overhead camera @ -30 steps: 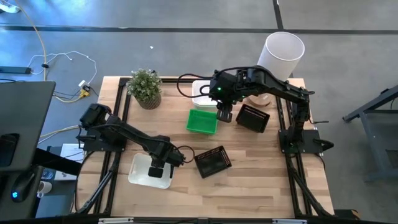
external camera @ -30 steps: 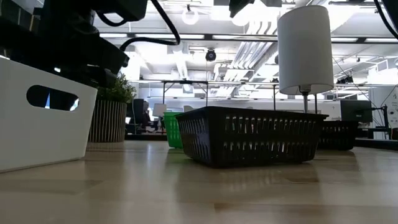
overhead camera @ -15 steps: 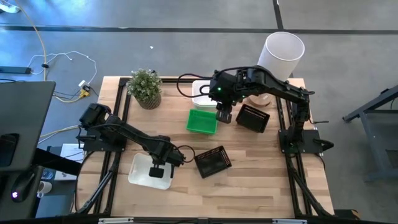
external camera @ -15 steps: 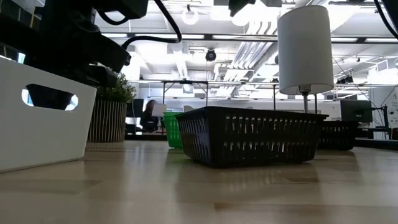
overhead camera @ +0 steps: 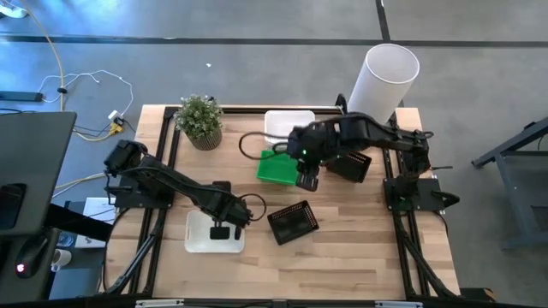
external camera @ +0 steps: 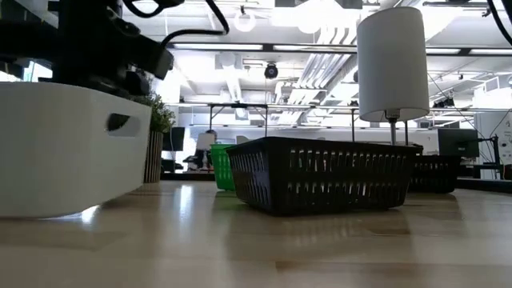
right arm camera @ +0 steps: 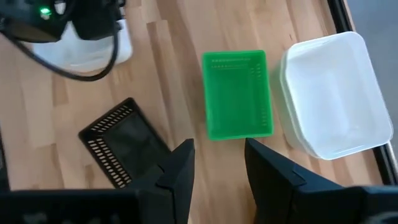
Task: Stack baskets by color
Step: Stack the bottom white bin on top of the top white bins
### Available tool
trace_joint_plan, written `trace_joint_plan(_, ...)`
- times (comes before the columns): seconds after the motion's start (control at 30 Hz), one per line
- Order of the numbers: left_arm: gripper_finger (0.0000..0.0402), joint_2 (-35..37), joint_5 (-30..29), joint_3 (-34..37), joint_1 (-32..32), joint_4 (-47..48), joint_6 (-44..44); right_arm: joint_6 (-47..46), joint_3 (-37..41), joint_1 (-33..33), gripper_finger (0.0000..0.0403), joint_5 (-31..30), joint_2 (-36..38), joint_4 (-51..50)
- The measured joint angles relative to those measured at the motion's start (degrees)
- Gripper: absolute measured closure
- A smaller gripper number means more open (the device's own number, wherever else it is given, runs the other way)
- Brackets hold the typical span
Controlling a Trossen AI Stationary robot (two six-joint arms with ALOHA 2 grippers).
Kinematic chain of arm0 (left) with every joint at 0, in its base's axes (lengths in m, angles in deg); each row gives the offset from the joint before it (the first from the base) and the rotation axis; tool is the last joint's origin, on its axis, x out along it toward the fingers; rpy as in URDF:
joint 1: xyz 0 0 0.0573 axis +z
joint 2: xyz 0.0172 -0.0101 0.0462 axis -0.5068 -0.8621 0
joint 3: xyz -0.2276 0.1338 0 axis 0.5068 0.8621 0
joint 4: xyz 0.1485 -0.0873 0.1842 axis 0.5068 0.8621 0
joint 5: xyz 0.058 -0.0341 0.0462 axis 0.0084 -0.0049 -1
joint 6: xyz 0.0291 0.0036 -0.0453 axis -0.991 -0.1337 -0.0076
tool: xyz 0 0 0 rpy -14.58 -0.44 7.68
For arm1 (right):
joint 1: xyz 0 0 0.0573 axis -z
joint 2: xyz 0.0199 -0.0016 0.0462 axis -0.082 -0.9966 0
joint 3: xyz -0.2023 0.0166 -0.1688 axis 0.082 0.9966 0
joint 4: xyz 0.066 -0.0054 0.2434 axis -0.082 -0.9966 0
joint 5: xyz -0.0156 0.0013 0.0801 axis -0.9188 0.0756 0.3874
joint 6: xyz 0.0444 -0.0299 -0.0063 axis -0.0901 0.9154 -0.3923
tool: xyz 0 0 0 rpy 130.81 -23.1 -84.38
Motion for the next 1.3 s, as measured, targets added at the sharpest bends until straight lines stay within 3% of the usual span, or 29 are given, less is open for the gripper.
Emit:
trace_joint_plan(0.53, 0.0401, 6.65, -13.65, 0.00, -3.64, 2.41, 10.47, -19.58, 0.00, -16.04, 0.0275, -15.98, -1.27, 0.16)
trace_joint_plan(0.93, 0.0401, 7.68, -21.42, 0.00, -5.75, 2.62, 14.39, -33.15, 0.00, -23.73, 0.0275, -26.89, -8.10, 0.24)
trace_joint_plan(1.3, 0.0401, 7.68, -29.58, 0.00, -8.27, 2.64, 18.16, -40.98, 0.00, -25.81, 0.0275, -29.14, -14.47, 4.22)
